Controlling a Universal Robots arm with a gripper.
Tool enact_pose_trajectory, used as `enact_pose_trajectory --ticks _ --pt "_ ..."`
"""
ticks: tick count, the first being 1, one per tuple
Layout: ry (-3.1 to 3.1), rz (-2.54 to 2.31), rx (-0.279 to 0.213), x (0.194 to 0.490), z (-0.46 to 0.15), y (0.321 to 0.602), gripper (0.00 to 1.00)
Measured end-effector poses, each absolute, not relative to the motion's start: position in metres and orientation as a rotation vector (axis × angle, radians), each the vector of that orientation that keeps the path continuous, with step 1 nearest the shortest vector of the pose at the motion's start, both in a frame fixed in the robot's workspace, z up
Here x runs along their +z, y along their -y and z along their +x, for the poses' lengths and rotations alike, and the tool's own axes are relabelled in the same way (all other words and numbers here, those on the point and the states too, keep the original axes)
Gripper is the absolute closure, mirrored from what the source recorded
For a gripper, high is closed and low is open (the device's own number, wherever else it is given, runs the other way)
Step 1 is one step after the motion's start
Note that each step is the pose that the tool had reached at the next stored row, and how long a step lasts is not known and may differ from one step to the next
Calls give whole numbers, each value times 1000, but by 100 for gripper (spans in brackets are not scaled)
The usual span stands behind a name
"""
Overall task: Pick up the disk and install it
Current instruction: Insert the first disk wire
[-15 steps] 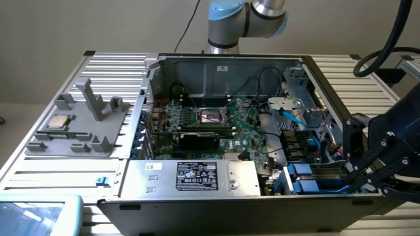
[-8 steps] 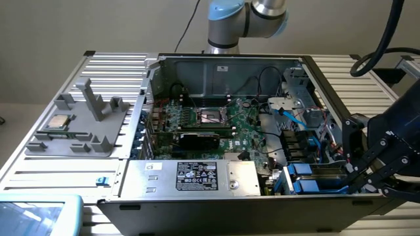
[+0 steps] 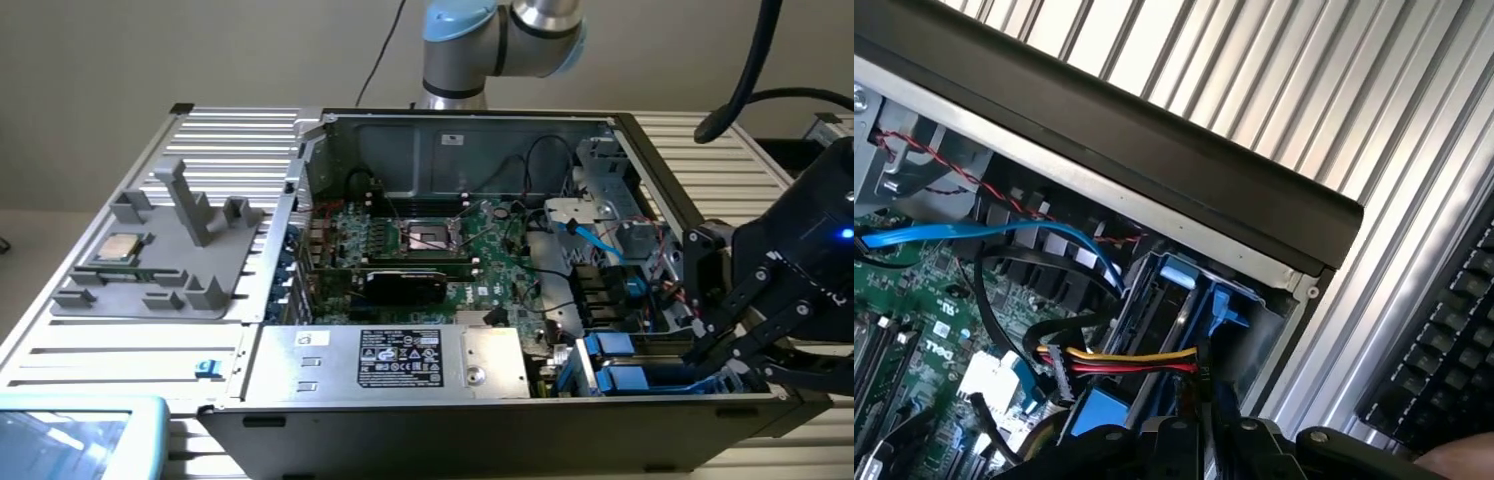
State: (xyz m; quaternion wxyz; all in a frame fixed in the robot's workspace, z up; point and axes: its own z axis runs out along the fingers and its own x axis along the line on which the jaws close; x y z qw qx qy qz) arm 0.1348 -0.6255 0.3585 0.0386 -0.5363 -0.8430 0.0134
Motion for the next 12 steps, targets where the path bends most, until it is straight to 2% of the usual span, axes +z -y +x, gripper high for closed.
enact_pose_trajectory --ticks 8,12 --pt "2592 -1691 86 359 134 624 84" --pt "2593 -1696 90 358 134 624 84"
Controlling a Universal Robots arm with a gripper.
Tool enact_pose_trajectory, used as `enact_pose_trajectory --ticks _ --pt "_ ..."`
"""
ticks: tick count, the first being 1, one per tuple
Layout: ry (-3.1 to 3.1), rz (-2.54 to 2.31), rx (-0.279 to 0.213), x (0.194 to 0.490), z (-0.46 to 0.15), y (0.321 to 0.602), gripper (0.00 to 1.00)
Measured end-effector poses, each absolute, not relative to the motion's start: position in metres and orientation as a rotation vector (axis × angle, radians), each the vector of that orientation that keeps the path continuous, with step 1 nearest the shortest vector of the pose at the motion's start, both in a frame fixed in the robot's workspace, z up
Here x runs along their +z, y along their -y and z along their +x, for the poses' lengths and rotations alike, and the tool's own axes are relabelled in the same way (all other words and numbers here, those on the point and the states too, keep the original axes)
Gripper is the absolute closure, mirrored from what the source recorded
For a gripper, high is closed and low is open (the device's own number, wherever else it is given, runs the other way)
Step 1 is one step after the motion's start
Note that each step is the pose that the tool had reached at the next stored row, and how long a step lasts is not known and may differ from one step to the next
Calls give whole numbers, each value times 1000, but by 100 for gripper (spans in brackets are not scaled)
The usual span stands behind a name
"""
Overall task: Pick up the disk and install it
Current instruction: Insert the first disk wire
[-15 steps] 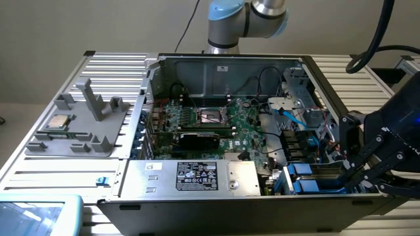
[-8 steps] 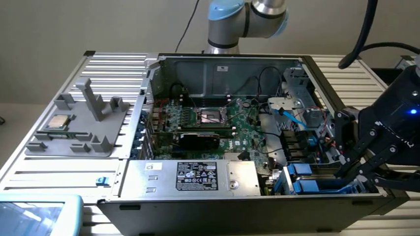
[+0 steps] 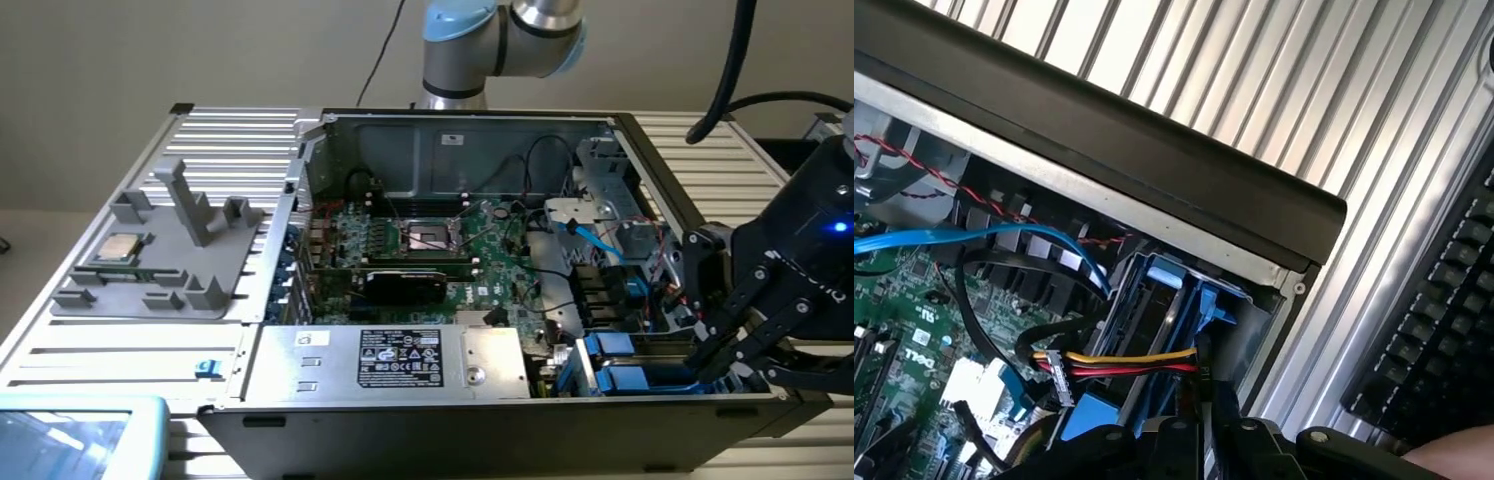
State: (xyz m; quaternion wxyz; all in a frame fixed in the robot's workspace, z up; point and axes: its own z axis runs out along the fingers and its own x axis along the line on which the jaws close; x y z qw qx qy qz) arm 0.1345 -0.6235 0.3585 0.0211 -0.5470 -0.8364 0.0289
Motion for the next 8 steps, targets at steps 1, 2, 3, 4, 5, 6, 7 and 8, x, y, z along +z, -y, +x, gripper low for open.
enact_pose_trajectory --ticks 1,2,3,4,5,6,7,8 --pt "2587 -1704 89 358 134 623 84" --pt "2578 -1717 89 358 134 623 84" --pt "2567 -1732 89 359 134 623 84" --pt "2556 -1748 88 359 134 623 84" --pt "2544 -1765 88 359 134 623 84" --pt "2531 -1783 87 359 134 623 84" --pt "2517 -1802 87 359 134 623 84" --pt "2503 -1821 86 358 134 623 84"
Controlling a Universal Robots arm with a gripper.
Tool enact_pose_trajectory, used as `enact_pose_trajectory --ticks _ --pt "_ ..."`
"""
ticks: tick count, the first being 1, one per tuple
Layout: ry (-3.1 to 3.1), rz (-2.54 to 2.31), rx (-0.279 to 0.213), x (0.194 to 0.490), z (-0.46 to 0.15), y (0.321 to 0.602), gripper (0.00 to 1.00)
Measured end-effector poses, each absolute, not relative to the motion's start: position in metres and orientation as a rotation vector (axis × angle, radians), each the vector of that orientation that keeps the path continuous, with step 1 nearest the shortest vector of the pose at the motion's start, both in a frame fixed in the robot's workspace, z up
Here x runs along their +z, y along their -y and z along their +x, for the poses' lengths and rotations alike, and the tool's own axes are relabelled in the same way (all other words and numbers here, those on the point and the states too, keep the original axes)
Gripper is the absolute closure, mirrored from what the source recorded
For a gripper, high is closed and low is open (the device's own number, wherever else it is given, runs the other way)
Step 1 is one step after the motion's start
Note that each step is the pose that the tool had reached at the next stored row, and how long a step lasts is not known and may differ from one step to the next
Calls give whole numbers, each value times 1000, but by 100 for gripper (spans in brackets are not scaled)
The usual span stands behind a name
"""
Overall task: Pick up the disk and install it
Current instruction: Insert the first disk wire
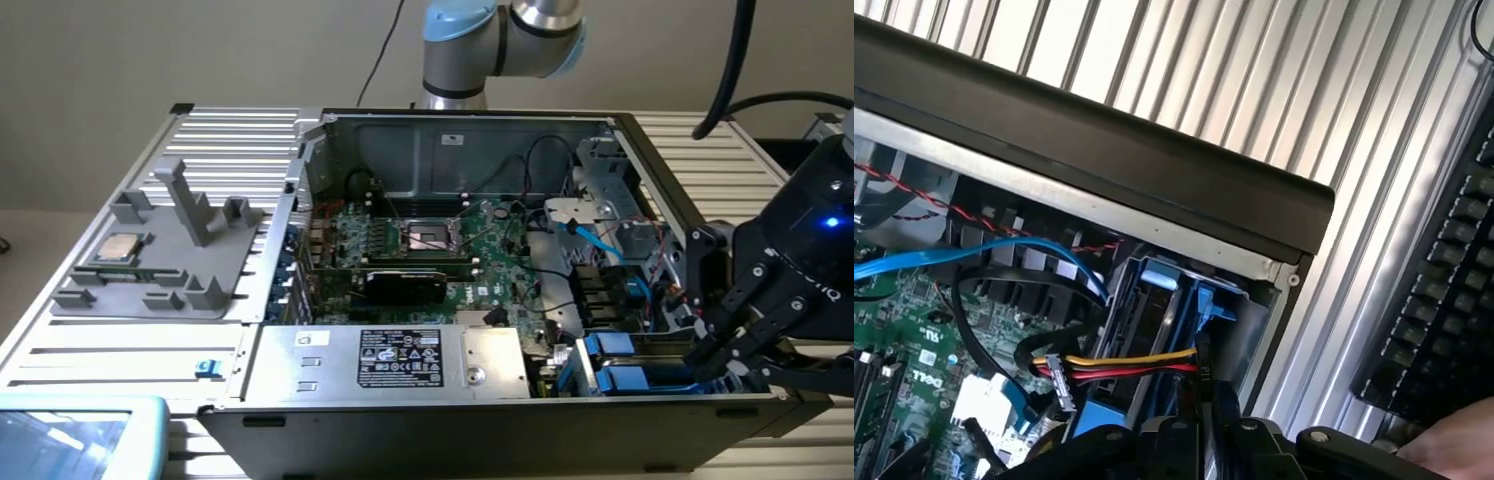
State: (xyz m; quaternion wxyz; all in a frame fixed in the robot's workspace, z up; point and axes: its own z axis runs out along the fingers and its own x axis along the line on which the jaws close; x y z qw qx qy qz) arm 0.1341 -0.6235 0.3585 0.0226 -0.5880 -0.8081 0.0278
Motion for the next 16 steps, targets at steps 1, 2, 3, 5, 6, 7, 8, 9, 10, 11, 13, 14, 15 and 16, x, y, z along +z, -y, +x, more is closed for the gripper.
enact_pose_trajectory --ticks 1,2,3,5,6,7,8,9,10,11,13,14,15,16 --pt "2489 -1839 86 359 134 623 84" --pt "2476 -1857 85 359 134 623 84" --pt "2463 -1873 85 359 134 623 84" --pt "2457 -1881 85 359 134 623 84" --pt "2456 -1881 84 358 134 623 84" --pt "2456 -1882 84 358 134 623 84" --pt "2452 -1887 85 358 134 623 84" --pt "2444 -1898 85 358 134 623 84" --pt "2434 -1909 84 359 134 623 84" --pt "2424 -1922 84 359 134 623 84" --pt "2400 -1951 83 358 134 623 84" --pt "2388 -1965 83 358 134 623 84" --pt "2376 -1978 82 359 134 623 84" --pt "2365 -1992 82 359 134 623 84"
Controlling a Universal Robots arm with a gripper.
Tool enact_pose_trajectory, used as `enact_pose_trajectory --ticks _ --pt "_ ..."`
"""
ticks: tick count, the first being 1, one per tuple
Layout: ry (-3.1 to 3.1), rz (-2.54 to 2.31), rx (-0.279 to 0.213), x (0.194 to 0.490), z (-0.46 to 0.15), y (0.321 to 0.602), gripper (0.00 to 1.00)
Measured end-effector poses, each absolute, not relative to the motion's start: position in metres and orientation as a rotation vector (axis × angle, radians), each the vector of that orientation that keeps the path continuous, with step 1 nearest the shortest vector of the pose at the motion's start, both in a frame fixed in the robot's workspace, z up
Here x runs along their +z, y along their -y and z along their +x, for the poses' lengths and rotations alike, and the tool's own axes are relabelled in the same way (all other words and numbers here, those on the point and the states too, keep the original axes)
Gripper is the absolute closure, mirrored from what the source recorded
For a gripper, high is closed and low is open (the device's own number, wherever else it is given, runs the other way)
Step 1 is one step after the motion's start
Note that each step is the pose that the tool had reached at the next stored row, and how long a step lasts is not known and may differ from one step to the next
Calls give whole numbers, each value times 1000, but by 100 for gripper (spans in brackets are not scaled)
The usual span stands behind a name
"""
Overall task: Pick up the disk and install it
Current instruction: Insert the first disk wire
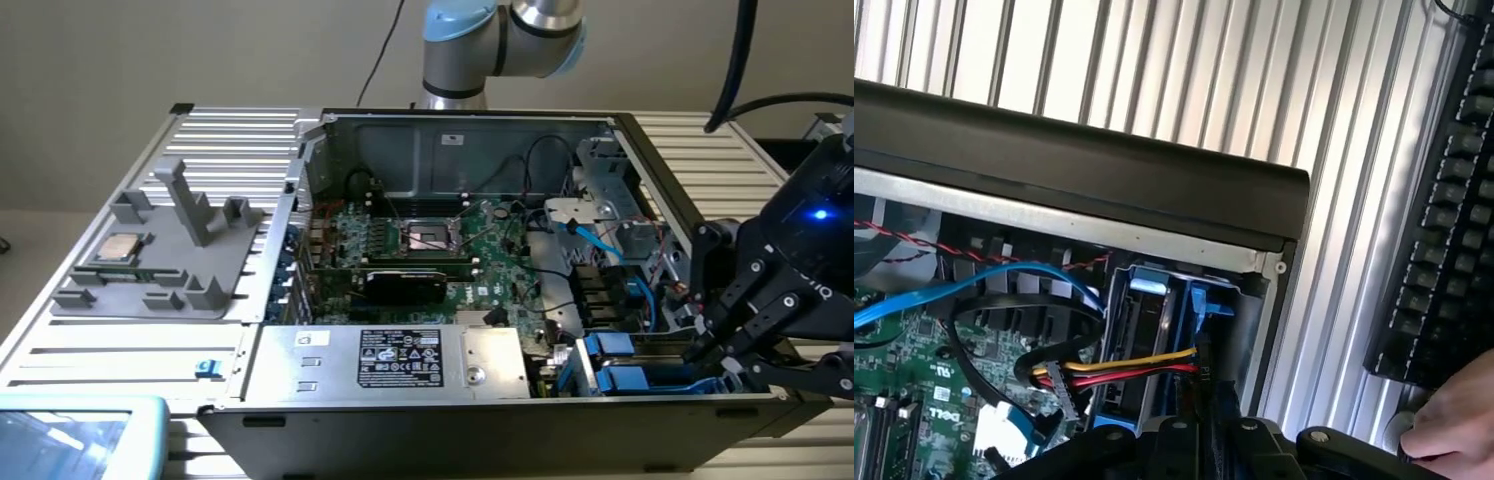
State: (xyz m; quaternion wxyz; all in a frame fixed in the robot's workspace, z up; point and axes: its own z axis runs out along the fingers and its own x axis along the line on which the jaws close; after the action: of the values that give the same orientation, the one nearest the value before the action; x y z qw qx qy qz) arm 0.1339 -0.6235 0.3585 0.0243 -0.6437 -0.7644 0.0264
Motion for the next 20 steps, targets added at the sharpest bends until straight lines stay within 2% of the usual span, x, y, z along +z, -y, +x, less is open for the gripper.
enact_pose_trajectory --ticks 20 --pt "2207 -2170 89 358 134 623 84"
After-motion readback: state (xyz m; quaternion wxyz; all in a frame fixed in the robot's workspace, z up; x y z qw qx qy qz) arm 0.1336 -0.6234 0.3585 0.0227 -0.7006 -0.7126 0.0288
